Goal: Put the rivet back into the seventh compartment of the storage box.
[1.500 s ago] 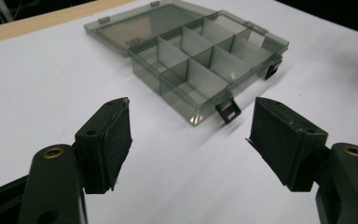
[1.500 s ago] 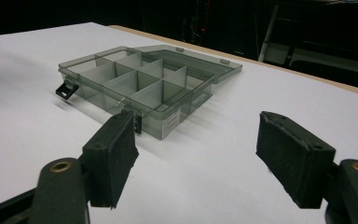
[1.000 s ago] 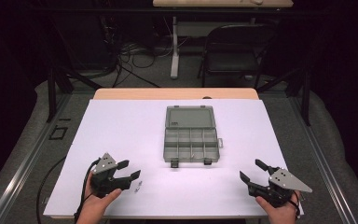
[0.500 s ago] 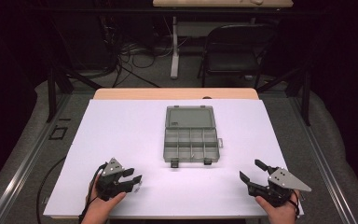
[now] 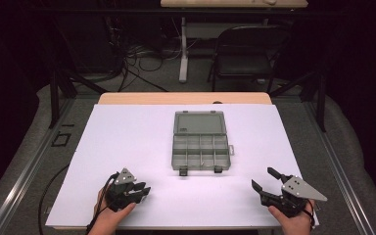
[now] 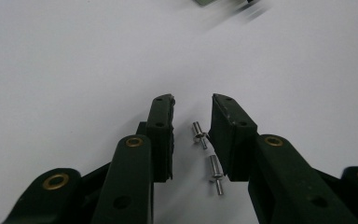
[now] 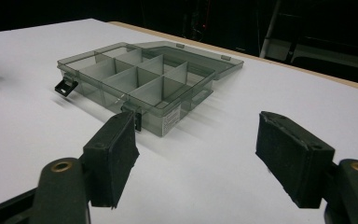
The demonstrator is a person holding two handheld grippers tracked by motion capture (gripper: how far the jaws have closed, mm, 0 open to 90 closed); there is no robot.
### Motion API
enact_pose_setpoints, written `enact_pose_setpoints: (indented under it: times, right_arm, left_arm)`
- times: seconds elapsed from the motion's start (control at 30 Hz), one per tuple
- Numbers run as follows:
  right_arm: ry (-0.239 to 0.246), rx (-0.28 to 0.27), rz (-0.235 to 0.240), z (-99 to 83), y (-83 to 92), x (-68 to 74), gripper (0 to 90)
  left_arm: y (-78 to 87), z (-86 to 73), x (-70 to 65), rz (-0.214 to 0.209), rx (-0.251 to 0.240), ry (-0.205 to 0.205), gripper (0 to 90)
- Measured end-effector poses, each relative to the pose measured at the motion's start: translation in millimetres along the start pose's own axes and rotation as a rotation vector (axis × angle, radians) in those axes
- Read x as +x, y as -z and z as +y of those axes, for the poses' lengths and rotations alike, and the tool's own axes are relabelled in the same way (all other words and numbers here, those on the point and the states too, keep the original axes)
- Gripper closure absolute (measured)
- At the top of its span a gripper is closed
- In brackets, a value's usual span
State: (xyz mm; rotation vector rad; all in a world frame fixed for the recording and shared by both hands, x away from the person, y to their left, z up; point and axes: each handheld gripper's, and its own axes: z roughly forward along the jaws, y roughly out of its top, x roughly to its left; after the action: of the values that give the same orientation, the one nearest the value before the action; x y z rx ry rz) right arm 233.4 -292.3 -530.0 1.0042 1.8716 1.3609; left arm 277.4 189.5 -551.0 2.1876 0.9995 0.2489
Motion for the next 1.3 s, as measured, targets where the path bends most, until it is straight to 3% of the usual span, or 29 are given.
enact_pose_setpoints:
  times: [0.4, 0.83, 1.3]
  right_arm:
    - [0.013, -0.003, -0.004, 0.3, 0.3, -1.4, 28.1]
    - [0.011, -0.009, -0.006, 0.3, 0.1, -1.4, 28.3]
    - [0.011, -0.005, -0.004, 0.2, 0.2, -1.3, 28.3]
  left_arm:
    - [-6.2, 0.0, -1.8, 0.004, 0.03, -0.016, 77.9]
    - [-6.6, 0.0, -1.6, 0.011, 0.032, -0.027, 82.6]
    - [-0.8, 2.4, 1.3, 0.001, 0.006, -0.002, 82.7]
